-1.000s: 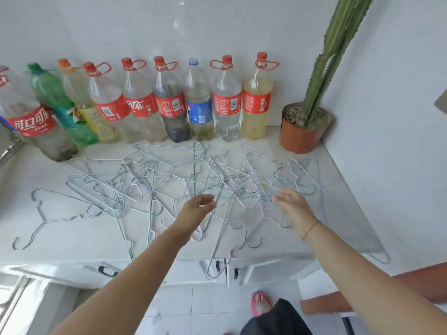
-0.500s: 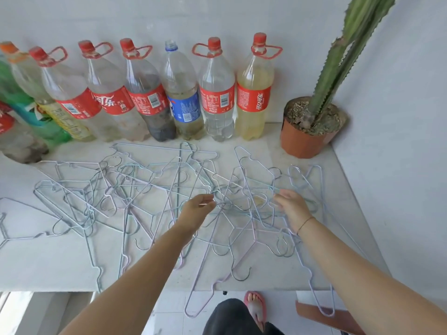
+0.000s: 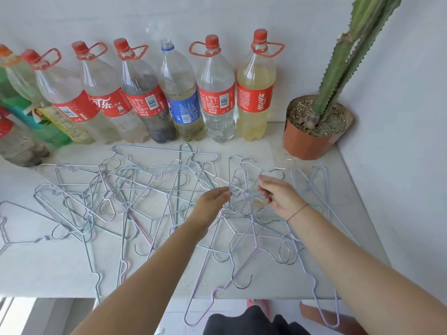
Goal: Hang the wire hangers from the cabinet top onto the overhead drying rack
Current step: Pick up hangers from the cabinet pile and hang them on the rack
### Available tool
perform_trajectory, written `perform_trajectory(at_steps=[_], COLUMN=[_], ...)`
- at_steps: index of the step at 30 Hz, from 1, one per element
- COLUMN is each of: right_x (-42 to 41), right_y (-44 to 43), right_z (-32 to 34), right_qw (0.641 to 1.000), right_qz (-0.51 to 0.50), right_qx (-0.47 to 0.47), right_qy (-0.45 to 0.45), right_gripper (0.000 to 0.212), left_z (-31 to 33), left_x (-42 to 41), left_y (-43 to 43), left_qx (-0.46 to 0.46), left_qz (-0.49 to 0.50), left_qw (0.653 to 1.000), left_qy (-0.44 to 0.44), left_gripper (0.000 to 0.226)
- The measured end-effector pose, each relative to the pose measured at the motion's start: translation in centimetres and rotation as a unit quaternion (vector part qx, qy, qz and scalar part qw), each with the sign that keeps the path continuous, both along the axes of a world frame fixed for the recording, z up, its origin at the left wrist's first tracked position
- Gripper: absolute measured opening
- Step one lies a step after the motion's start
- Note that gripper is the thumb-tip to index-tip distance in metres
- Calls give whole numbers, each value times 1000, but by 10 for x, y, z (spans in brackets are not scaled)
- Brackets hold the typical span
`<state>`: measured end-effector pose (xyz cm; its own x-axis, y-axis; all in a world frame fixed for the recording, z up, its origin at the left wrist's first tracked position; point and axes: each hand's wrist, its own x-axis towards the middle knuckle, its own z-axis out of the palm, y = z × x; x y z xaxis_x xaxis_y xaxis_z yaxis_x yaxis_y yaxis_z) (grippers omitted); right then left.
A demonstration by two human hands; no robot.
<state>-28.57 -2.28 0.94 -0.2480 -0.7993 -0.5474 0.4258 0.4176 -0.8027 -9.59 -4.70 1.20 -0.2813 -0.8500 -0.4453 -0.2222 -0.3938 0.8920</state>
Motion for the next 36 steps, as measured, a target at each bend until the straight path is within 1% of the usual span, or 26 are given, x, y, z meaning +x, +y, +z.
perform_trajectory(at_steps=[3, 5, 6, 7, 9, 11, 13, 15, 16, 18, 19, 21, 23, 25, 27, 29, 30, 31, 32, 33, 34, 35, 36], right_x=[23, 33, 37, 39, 43, 48, 57, 69, 75, 87, 92, 101, 107, 109, 108, 101, 97, 93, 90, 88, 86, 85, 84], right_y=[2, 1, 1, 1, 4, 10, 17, 26, 31, 41, 47, 57, 67, 78, 88, 99, 104, 110, 114, 117, 118, 117, 113], right_z=[9, 11, 12, 12, 13, 16, 20, 26, 28, 29, 29, 27, 23, 18, 7, -8, -15, -23, -29, -32, -34, -35, -36], right_qw=[998, 997, 997, 997, 996, 988, 970, 952, 946, 937, 934, 933, 941, 959, 982, 997, 998, 995, 987, 971, 949, 918, 879], right_qz=[35, 35, 35, 39, 64, 125, 199, 251, 266, 289, 298, 308, 299, 255, 171, 77, 49, 43, 59, 90, 131, 181, 235], right_qx=[-18, -20, -23, -28, -51, -79, -96, -102, -105, -108, -108, -107, -99, -87, -58, -3, 16, 23, 21, 10, -5, -22, -38], right_qy=[-49, -68, -65, -55, -18, 38, 103, 143, 152, 162, 164, 154, 126, 87, 48, 25, 41, 85, 149, 220, 288, 351, 413], right_gripper=[15, 16, 16, 17, 18, 19, 17, 15, 15, 17, 18, 19, 17, 15, 12, 12, 13, 14, 16, 19, 21, 23, 25], left_z=[13, 17, 18, 19, 20, 21, 27, 32, 35, 40, 42, 43, 41, 38, 37, 36, 36, 36, 36, 36, 35, 35, 35], left_x=[-10, -12, -11, -10, -4, 2, 7, 11, 12, 15, 16, 21, 29, 39, 50, 63, 70, 76, 83, 89, 95, 101, 107], left_y=[-5, -7, -7, -7, -5, -6, -5, -4, -3, 0, 2, 7, 12, 15, 19, 22, 24, 26, 28, 30, 33, 35, 38], left_qx=[11, 17, 10, -4, -33, -36, -28, -16, -8, 6, 7, -4, -11, -12, -12, -10, -10, -11, -12, -13, -14, -16, -17], left_qz=[7, 12, 7, -5, -13, -3, 4, 7, 9, 6, 1, -9, -3, 10, 20, 32, 39, 45, 52, 58, 64, 68, 73], left_qw=[999, 999, 999, 1000, 999, 999, 1000, 1000, 999, 996, 994, 993, 994, 994, 993, 992, 992, 992, 991, 991, 991, 991, 991], left_qy=[40, 49, 37, 14, -26, -32, -11, 19, 43, 92, 108, 118, 112, 109, 116, 122, 121, 121, 122, 122, 120, 118, 115], left_gripper=[14, 17, 23, 29, 33, 33, 28, 20, 18, 24, 27, 26, 23, 19, 15, 14, 14, 14, 15, 15, 16, 17, 17])
